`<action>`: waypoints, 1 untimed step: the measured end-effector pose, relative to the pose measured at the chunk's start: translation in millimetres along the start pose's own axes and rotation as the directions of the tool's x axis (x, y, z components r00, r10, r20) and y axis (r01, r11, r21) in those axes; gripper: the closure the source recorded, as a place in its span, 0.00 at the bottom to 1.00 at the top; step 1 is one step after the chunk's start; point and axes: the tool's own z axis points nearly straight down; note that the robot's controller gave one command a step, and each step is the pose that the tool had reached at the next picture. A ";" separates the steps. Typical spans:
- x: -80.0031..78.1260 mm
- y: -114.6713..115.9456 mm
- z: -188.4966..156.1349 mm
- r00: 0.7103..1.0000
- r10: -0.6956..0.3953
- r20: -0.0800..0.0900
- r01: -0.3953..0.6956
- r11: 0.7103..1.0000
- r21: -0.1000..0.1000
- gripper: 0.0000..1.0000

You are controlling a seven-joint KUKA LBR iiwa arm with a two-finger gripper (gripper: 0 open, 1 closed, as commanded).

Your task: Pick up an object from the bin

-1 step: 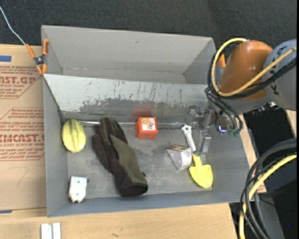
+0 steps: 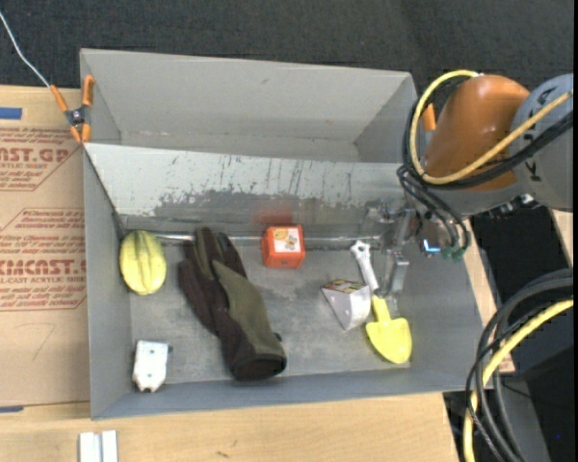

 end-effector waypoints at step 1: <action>37.9 45.7 65.3 0.995 -0.100 -0.002 0.100 0.995 0.000 0.00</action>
Offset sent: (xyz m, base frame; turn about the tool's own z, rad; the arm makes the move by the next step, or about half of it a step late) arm -0.0599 0.0352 -0.0842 0.1454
